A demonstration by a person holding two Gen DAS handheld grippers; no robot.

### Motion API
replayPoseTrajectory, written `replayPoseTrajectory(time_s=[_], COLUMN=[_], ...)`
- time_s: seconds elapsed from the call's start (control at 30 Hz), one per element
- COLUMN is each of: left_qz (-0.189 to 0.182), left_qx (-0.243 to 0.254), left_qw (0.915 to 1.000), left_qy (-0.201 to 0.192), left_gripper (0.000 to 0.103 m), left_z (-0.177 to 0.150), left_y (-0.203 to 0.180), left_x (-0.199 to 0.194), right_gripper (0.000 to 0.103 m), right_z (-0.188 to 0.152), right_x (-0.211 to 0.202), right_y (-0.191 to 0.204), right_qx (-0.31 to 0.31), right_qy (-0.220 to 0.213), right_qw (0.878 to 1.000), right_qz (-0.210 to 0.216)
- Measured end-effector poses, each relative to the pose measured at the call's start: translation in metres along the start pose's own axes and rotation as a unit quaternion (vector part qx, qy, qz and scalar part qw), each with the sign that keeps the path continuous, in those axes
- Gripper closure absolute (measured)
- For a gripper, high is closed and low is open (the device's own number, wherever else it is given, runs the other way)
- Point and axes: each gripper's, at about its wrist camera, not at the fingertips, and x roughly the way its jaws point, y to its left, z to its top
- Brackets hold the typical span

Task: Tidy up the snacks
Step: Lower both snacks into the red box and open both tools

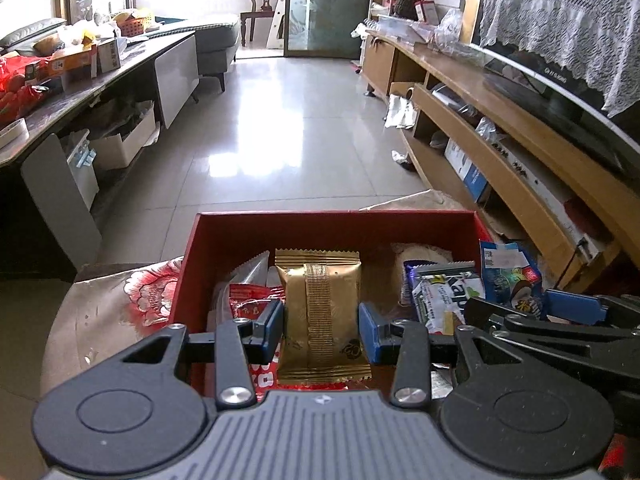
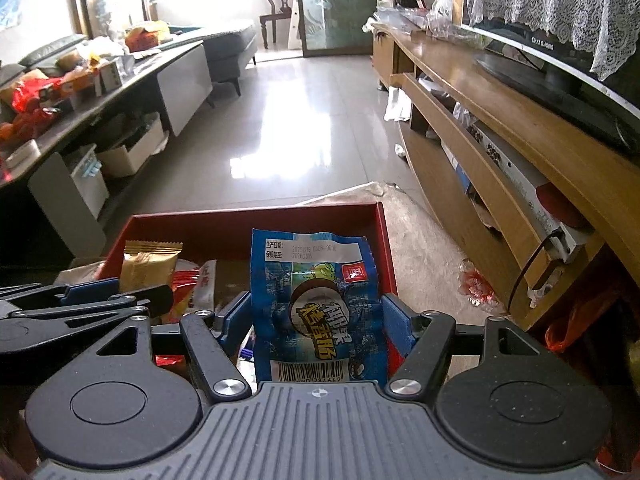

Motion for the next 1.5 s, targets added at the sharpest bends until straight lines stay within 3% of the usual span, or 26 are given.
replayPoseTrajectory(time_s=[0.7, 0.83, 1.5], left_qz=[0.016, 0.016, 0.009], left_qx=[-0.005, -0.01, -0.014], left_qw=[0.9994, 0.9993, 0.9997], left_qy=[0.029, 0.032, 0.018], left_gripper=[0.06, 0.059, 0.041], left_z=[-0.005, -0.004, -0.008], left_y=[0.002, 0.004, 0.015], left_x=[0.024, 0.024, 0.0], right_gripper=[0.027, 0.023, 0.015], right_z=[-0.004, -0.004, -0.009], right_x=[0.028, 0.031, 0.018], right_y=[0.005, 0.006, 0.002], right_qx=[-0.004, -0.008, -0.014], right_qy=[0.038, 0.037, 0.035], right_qw=[0.999, 0.999, 0.998], right_qz=[-0.012, -0.018, -0.041])
